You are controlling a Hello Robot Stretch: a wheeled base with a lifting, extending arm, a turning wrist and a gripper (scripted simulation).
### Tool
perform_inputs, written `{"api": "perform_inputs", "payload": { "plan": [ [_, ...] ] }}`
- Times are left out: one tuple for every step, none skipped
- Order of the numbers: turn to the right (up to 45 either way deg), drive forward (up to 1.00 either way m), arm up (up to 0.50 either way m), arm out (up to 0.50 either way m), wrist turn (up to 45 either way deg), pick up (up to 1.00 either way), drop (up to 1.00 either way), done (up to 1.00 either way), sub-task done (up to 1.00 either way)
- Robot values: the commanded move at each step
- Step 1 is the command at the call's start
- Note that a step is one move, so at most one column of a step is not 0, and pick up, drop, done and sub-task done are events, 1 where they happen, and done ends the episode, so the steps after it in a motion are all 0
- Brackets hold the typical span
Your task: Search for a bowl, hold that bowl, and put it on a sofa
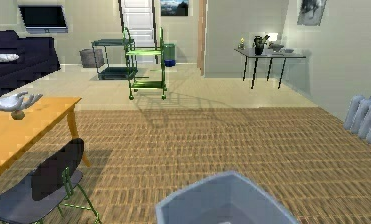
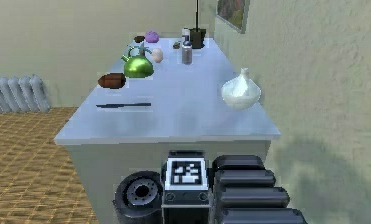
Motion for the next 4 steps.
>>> {"api": "perform_inputs", "payload": {
  "plan": [
    [0.0,1.00,0.00,0.00,0.0,0.00,0.00,0.00,0.00],
    [0.0,1.00,0.00,0.00,0.0,0.00,0.00,0.00,0.00],
    [0.0,1.00,0.00,0.00,0.0,0.00,0.00,0.00,0.00],
    [9.0,0.00,0.00,0.00,0.0,0.00,0.00,0.00,0.00]
  ]
}}
